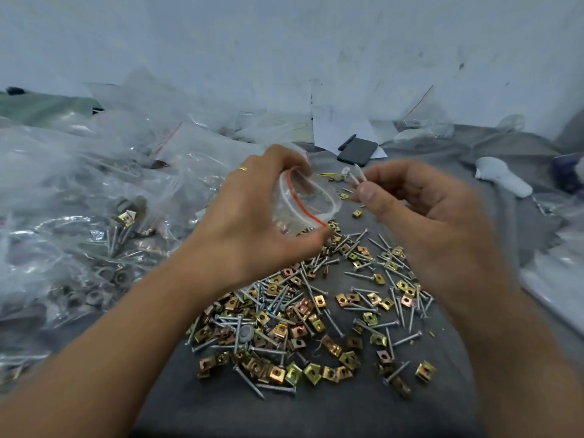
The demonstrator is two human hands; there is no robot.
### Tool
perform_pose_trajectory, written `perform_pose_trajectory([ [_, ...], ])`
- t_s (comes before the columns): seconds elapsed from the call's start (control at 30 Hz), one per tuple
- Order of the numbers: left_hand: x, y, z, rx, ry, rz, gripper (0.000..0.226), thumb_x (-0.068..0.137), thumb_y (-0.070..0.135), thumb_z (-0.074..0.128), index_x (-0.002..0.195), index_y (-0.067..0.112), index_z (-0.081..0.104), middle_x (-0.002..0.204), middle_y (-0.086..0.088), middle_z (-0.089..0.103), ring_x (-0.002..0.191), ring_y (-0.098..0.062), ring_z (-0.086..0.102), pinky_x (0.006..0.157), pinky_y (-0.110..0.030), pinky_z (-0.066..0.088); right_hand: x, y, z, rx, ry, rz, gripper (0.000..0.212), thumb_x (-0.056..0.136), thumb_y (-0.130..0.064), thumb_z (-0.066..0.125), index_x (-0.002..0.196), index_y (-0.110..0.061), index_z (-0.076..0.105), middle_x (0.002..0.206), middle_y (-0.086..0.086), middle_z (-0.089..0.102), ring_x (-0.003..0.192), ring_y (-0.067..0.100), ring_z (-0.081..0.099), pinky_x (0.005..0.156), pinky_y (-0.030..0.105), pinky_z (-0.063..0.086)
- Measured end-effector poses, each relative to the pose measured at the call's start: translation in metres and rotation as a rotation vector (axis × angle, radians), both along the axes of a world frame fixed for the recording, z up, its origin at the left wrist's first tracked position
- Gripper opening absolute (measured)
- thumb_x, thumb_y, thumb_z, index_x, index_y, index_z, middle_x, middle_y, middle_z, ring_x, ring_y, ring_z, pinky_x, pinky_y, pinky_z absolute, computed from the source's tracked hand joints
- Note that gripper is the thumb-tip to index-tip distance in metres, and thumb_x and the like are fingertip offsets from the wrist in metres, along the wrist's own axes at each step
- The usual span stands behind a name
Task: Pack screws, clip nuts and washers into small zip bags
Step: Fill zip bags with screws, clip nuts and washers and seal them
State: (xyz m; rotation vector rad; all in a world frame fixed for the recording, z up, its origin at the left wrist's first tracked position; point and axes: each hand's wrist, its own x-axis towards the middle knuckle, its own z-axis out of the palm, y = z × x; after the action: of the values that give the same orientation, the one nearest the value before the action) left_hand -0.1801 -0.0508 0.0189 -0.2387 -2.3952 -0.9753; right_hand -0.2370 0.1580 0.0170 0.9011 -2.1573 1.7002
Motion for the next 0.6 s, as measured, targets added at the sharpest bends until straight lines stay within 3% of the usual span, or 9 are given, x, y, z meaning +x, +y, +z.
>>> perform_pose_trajectory([
  [0.13,0.001,0.006,-0.001,0.003,0.001,-0.009,0.065,0.069,0.045,0.085,0.124,0.027,0.056,0.11,0.017,0.067,0.107,-0.01,0.065,0.096,-0.039,0.054,0.009,0.003,0.013,0.254,0.221,-0.064,0.007,0.094,-0.025,0.075,0.098,-0.031,0.072,0.086,-0.009,0.067,0.08,0.014,0.063,0.071,0.027,0.052],
  [0.27,0.001,0.01,-0.004,0.005,0.004,-0.012,0.066,0.07,0.043,0.087,0.126,0.023,0.057,0.111,0.01,0.068,0.107,-0.016,0.067,0.093,-0.044,0.054,0.011,-0.003,0.015,0.37,0.287,-0.09,0.009,0.091,-0.024,0.077,0.099,-0.028,0.074,0.082,-0.019,0.056,0.077,0.002,0.053,0.07,0.01,0.038],
  [0.37,0.0,0.011,-0.006,0.044,0.012,-0.015,0.061,0.075,0.038,0.087,0.125,0.019,0.058,0.112,0.006,0.07,0.107,-0.018,0.068,0.094,-0.045,0.054,0.011,-0.014,0.01,0.293,0.232,-0.046,0.028,0.089,-0.025,0.081,0.115,-0.026,0.072,0.09,-0.015,0.067,0.08,0.002,0.059,0.074,0.01,0.043],
  [0.43,-0.001,0.009,-0.006,0.052,0.012,0.0,0.06,0.075,0.042,0.084,0.125,0.02,0.058,0.113,0.007,0.069,0.108,-0.013,0.067,0.095,-0.039,0.053,0.008,-0.019,0.006,0.15,0.177,-0.016,0.037,0.09,-0.027,0.079,0.125,-0.025,0.065,0.101,-0.012,0.073,0.089,0.006,0.067,0.079,0.017,0.052],
  [0.53,-0.003,0.003,-0.007,0.096,-0.001,0.041,0.062,0.076,0.045,0.089,0.124,0.024,0.057,0.114,0.009,0.071,0.11,-0.01,0.068,0.099,-0.041,0.054,-0.003,-0.017,-0.003,-0.022,0.193,-0.094,0.02,0.099,-0.024,0.07,0.118,-0.025,0.067,0.101,-0.011,0.073,0.092,0.007,0.07,0.08,0.023,0.056],
  [0.6,-0.005,-0.001,-0.007,0.129,0.001,0.08,0.062,0.076,0.049,0.089,0.124,0.027,0.057,0.114,0.012,0.071,0.109,-0.008,0.069,0.098,-0.042,0.056,-0.012,-0.011,-0.014,0.103,0.226,-0.134,0.014,0.098,-0.017,0.07,0.109,-0.025,0.072,0.093,-0.015,0.069,0.083,0.003,0.065,0.075,0.016,0.049],
])
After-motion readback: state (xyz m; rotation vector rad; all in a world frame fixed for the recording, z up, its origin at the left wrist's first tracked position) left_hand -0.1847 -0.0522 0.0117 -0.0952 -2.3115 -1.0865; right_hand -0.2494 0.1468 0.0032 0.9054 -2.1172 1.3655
